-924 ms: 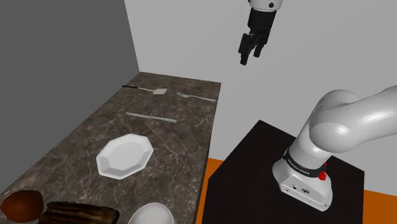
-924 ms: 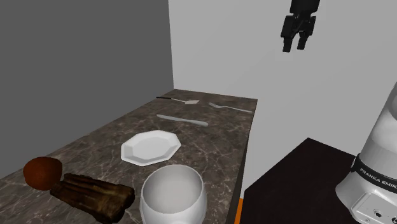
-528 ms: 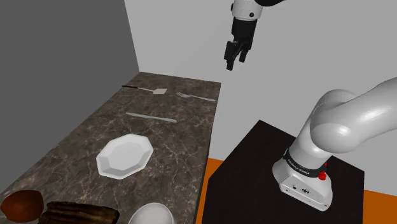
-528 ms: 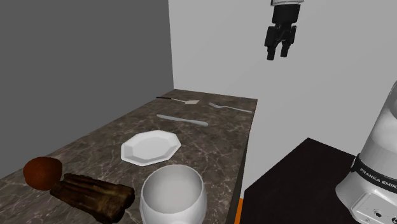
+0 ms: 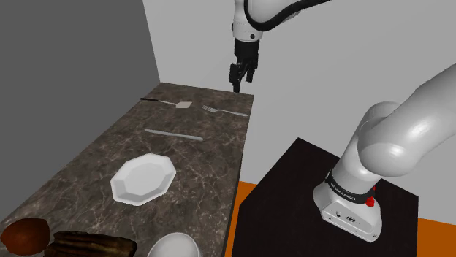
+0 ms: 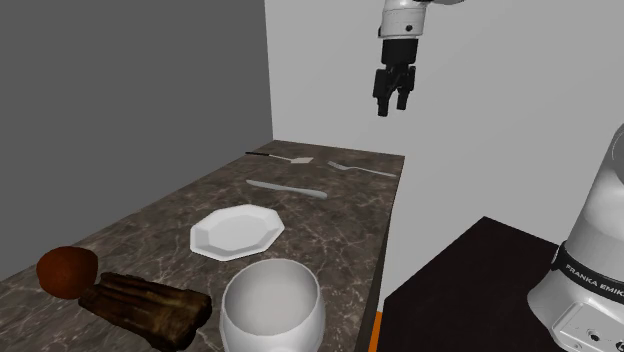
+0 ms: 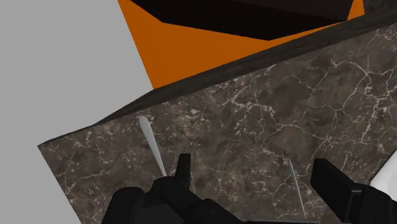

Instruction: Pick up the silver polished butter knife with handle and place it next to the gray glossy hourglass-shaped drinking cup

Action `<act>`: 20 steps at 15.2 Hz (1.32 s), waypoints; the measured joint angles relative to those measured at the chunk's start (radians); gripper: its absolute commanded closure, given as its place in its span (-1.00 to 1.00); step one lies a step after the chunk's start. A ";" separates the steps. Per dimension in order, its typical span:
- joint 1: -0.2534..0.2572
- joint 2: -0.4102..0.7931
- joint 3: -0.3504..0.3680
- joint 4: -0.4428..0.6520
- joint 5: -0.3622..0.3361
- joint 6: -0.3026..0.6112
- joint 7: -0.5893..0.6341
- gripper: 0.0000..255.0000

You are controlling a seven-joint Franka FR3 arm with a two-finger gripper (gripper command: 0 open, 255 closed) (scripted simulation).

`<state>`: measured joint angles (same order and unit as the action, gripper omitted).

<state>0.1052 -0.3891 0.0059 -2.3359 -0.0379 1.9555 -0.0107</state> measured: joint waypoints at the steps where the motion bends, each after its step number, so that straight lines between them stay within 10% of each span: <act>1: 0.004 0.039 0.001 0.016 0.001 0.021 -0.010 -1.00; 20: 0.117 0.720 0.098 0.494 -0.014 0.173 -0.087 -1.00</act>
<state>0.2225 0.3311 0.1039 -1.8421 -0.0524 2.1288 -0.0974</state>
